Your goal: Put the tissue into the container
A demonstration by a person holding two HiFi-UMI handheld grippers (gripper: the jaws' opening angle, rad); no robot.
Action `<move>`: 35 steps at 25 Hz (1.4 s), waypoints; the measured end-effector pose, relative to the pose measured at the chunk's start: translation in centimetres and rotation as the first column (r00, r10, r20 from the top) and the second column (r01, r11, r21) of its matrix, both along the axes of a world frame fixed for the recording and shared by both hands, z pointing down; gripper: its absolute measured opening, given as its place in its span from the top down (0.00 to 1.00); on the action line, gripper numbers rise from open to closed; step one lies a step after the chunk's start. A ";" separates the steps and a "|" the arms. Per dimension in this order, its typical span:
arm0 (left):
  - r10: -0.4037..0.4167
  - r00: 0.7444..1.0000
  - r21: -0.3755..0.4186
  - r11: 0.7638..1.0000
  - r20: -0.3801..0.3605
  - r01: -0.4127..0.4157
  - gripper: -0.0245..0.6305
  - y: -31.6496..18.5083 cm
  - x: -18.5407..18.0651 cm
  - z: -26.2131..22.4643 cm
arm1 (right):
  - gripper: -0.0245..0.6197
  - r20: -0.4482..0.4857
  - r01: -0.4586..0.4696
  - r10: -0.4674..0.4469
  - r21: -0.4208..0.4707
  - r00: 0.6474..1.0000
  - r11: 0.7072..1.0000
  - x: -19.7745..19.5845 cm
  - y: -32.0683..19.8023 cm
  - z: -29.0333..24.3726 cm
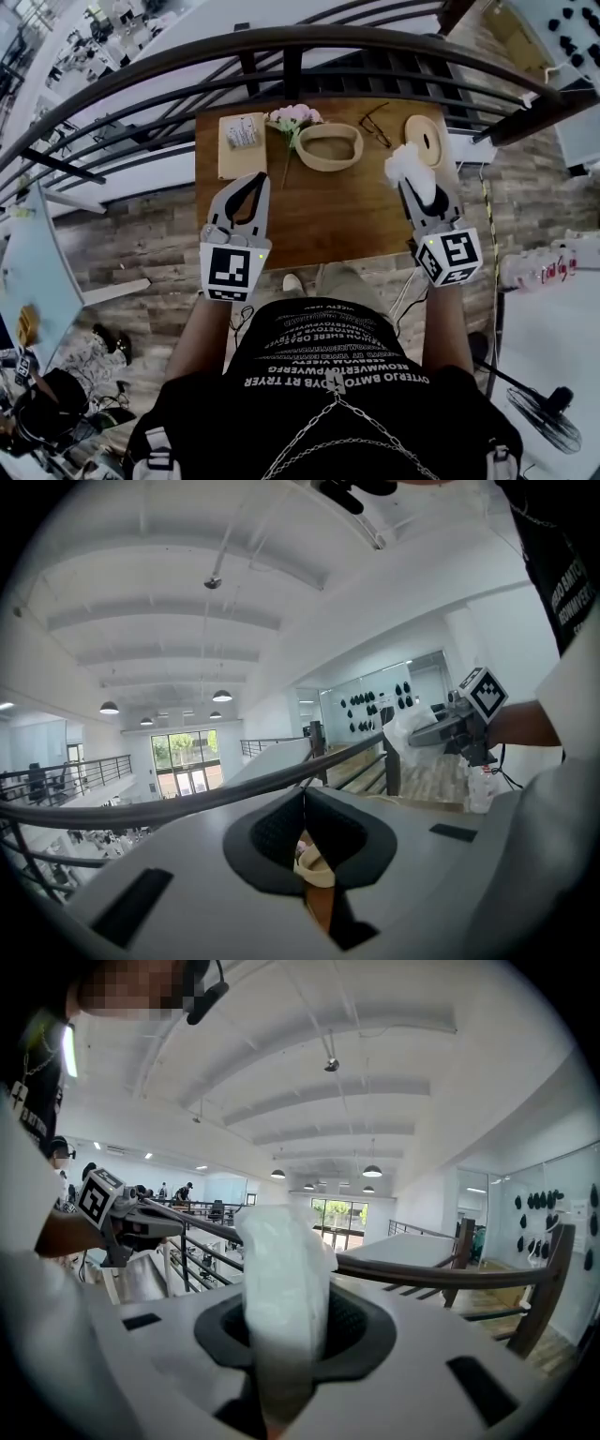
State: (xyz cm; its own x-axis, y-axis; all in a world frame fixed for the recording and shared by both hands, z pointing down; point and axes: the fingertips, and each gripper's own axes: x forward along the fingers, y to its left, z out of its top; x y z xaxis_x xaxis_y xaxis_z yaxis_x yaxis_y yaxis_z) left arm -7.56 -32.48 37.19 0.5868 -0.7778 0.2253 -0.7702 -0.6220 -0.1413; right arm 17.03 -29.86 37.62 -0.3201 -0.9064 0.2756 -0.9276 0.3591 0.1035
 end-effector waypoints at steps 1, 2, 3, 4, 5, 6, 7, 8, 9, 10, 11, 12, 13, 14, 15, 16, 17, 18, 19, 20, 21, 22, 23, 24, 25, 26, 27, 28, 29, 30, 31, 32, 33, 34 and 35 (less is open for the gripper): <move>0.002 1.000 0.002 1.000 0.004 -0.002 0.92 -0.4 0.4 0.1 | 0.78 0.005 -0.001 0.002 -0.008 1.000 1.000 0.4 -0.4 0.6; 0.001 1.000 0.004 1.000 0.008 -0.001 0.92 -0.9 0.9 0.1 | 0.78 0.010 -0.001 0.001 -0.017 1.000 1.000 0.9 -0.9 1.2; -0.003 1.000 0.004 1.000 0.010 0.003 0.92 -1.5 1.3 0.2 | 0.78 0.013 0.001 -0.001 -0.028 1.000 1.000 1.3 -1.5 1.8; -0.008 1.000 0.003 1.000 0.011 0.008 0.92 -2.0 1.7 0.2 | 0.78 0.015 0.005 -0.004 -0.039 1.000 0.999 1.7 -2.0 2.4; -0.014 1.000 0.002 1.000 0.011 0.014 0.92 -2.6 2.2 0.2 | 0.78 0.016 0.010 -0.009 -0.051 1.000 0.999 2.1 -2.6 3.0; -0.019 1.000 0.002 1.000 0.010 0.019 0.92 -3.1 2.7 0.2 | 0.78 0.018 0.015 -0.014 -0.062 1.000 0.998 2.5 -3.2 3.6; -0.022 1.000 0.002 1.000 0.012 0.022 0.92 -3.6 3.2 0.2 | 0.78 0.020 0.020 -0.018 -0.071 1.000 0.997 2.9 -3.9 4.1; -0.025 1.000 0.002 1.000 0.015 0.025 0.92 -4.2 3.8 0.3 | 0.78 0.023 0.024 -0.022 -0.080 0.999 0.997 3.4 -4.7 4.6; -0.028 0.999 0.001 1.000 0.019 0.028 0.92 -4.9 4.3 0.4 | 0.78 0.025 0.028 -0.026 -0.088 0.999 0.996 3.9 -5.5 5.1; -0.033 0.999 -0.001 0.999 0.023 0.033 0.92 -5.6 4.7 0.5 | 0.78 0.026 0.034 -0.031 -0.096 0.999 0.995 4.2 -6.4 5.7; -0.039 0.999 -0.004 0.999 0.025 0.040 0.92 -6.4 5.1 0.6 | 0.78 0.027 0.040 -0.038 -0.106 0.999 0.994 4.6 -7.2 6.3; -0.046 0.999 -0.007 0.999 0.026 0.047 0.92 -7.0 5.4 0.8 | 0.78 0.026 0.048 -0.045 -0.116 0.999 0.992 4.9 -8.0 6.9; -0.053 0.998 -0.009 0.999 0.027 0.053 0.92 -7.7 5.8 0.9 | 0.78 0.023 0.056 -0.054 -0.126 0.998 0.990 5.2 -8.8 7.6; -0.059 0.998 -0.010 0.998 0.026 0.059 0.92 -8.4 6.1 1.0 | 0.78 0.020 0.064 -0.062 -0.136 0.998 0.989 5.4 -9.6 8.2; -0.064 0.998 -0.012 0.998 0.026 0.064 0.92 -9.0 6.5 1.0 | 0.78 0.017 0.072 -0.071 -0.147 0.997 0.987 5.6 -10.5 8.8; -0.068 0.997 -0.013 0.998 0.026 0.069 0.92 -9.7 6.7 1.1 | 0.78 0.018 0.081 -0.079 -0.158 0.997 0.984 5.8 -11.3 9.5; -0.074 0.997 -0.014 0.997 0.028 0.075 0.92 -10.4 6.9 1.3 | 0.78 0.024 0.090 -0.087 -0.171 0.996 0.981 5.9 -12.2 10.1; -0.081 0.996 -0.017 0.997 0.030 0.081 0.92 -11.0 7.1 1.5 | 0.78 0.034 0.100 -0.096 -0.187 0.995 0.977 5.9 -13.0 10.9; -0.088 0.996 -0.023 0.996 0.032 0.089 0.92 -11.5 7.2 1.8 | 0.78 0.045 0.112 -0.105 -0.202 0.993 0.973 5.8 -13.8 11.7; -0.095 0.995 -0.031 0.995 0.033 0.096 0.92 -12.0 7.2 2.2 | 0.78 0.053 0.125 -0.116 -0.219 0.992 0.968 5.6 -14.5 12.5; -0.100 0.994 -0.039 0.994 0.036 0.102 0.92 -12.5 7.3 2.6 | 0.78 0.058 0.138 -0.128 -0.235 0.990 0.962 5.4 -15.2 13.5; -0.105 0.994 -0.046 0.993 0.039 0.107 0.92 -12.9 7.4 3.0 | 0.78 0.064 0.153 -0.141 -0.252 0.988 0.956 5.1 -15.8 14.5; -0.110 0.993 -0.051 0.992 0.044 0.112 0.92 -13.3 7.6 3.4 | 0.78 0.071 0.169 -0.155 -0.269 0.985 0.948 4.7 -16.4 15.5; -0.115 0.992 -0.056 0.991 0.048 0.117 0.92 -13.6 7.7 3.7 | 0.78 0.079 0.187 -0.171 -0.286 0.982 0.940 4.2 -16.9 16.5; -0.121 0.991 -0.062 0.990 0.051 0.124 0.92 -13.8 7.7 4.0 | 0.78 0.084 0.206 -0.189 -0.303 0.978 0.931 3.6 -17.4 17.5; -0.130 0.990 -0.070 0.989 0.052 0.133 0.92 -14.0 7.8 4.3 | 0.78 0.087 0.226 -0.208 -0.320 0.974 0.920 3.0 -17.7 18.6; -0.138 0.989 -0.080 0.987 0.054 0.142 0.92 -14.2 7.7 4.7 | 0.78 0.088 0.244 -0.228 -0.337 0.970 0.909 2.5 -18.1 19.7; -0.146 0.988 -0.090 0.984 0.057 0.151 0.92 -14.4 7.7 5.2 | 0.78 0.088 0.262 -0.246 -0.353 0.965 0.898 1.9 -18.4 20.9; -0.153 0.986 -0.098 0.982 0.062 0.158 0.92 -14.5 7.7 5.6 | 0.78 0.089 0.277 -0.263 -0.367 0.961 0.888 1.4 -18.7 22.0; -0.158 0.985 -0.104 0.981 0.067 0.164 0.92 -14.7 7.8 6.0 | 0.78 0.090 0.291 -0.278 -0.380 0.956 0.878 0.9 -19.1 23.0; -0.162 0.984 -0.108 0.980 0.072 0.169 0.92 -14.8 7.9 6.3 | 0.78 0.092 0.305 -0.293 -0.391 0.952 0.868 0.4 -19.5 23.9; -0.166 0.983 -0.111 0.979 0.077 0.174 0.92 -14.8 7.9 6.4 | 0.78 0.093 0.317 -0.306 -0.403 0.947 0.859 0.0 -19.7 24.8; -0.170 0.982 -0.113 0.977 0.081 0.179 0.92 -14.6 7.9 6.6 | 0.78 0.096 0.328 -0.318 -0.414 0.943 0.849 -0.5 -19.9 25.5; -0.176 0.981 -0.116 0.976 0.085 0.185 0.92 -14.4 7.8 6.6 | 0.78 0.100 0.338 -0.327 -0.425 0.940 0.840 -0.9 -19.9 26.3; -0.182 0.979 -0.117 0.974 0.086 0.192 0.92 -14.2 7.7 6.7 | 0.78 0.104 0.345 -0.335 -0.436 0.937 0.831 -1.3 -19.9 27.0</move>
